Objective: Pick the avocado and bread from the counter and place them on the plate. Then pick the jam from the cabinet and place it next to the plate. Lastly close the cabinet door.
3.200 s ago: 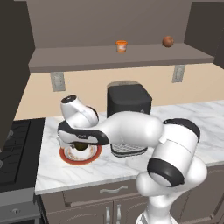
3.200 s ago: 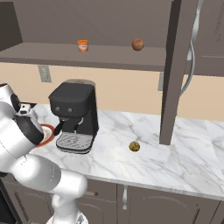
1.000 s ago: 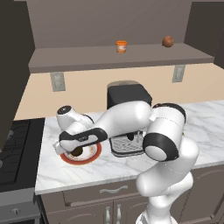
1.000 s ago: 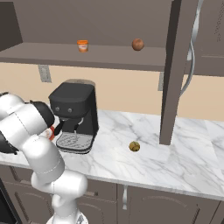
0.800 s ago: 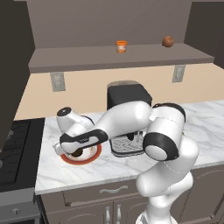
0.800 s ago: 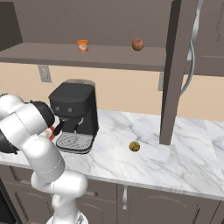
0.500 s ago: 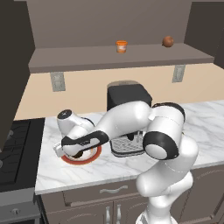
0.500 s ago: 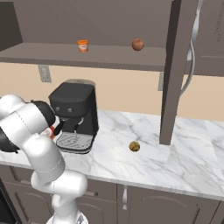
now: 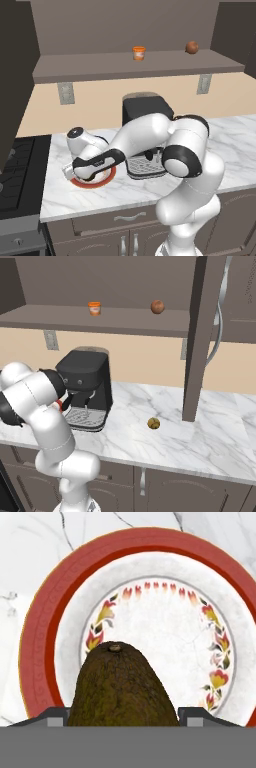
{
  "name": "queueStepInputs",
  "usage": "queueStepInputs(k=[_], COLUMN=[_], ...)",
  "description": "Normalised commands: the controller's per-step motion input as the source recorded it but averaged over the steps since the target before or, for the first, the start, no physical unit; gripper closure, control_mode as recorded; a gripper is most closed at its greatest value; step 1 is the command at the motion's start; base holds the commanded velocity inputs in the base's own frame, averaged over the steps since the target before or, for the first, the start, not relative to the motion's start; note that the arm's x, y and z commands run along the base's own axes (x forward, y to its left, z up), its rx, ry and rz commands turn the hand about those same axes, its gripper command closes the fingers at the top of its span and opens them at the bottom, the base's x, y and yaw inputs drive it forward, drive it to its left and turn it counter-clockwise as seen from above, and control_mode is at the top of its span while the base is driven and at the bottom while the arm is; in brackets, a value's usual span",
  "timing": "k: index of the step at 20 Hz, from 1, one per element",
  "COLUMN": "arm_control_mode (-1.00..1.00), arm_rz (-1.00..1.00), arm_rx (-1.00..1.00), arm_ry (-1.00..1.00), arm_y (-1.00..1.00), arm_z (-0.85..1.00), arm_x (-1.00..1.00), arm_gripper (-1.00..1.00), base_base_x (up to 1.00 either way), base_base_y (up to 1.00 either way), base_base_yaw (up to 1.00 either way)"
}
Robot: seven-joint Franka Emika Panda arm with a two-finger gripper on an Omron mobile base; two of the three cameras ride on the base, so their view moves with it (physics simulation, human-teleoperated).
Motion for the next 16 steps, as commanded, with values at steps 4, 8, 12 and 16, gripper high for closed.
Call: queueStepInputs(k=[4, 8, 12, 16], arm_control_mode=[-1.0, -1.0, -1.0, -1.0], arm_rz=[0.0, 0.0, 0.0, 0.0], arm_rx=[0.0, 0.0, 0.0, 0.0], arm_ry=[0.0, -0.02, -0.01, -0.1], arm_y=[0.02, 0.04, 0.03, 0.0], arm_z=[-0.02, 0.0, 0.0, 0.01], arm_x=[0.03, 0.0, 0.0, 0.0], arm_gripper=[1.0, -1.0, -1.0, -1.0], base_base_x=[0.0, 0.0, 0.0, 0.0], base_base_y=[0.0, 0.0, 0.0, 0.0], base_base_yaw=[0.0, 0.0, 0.0, 0.0])
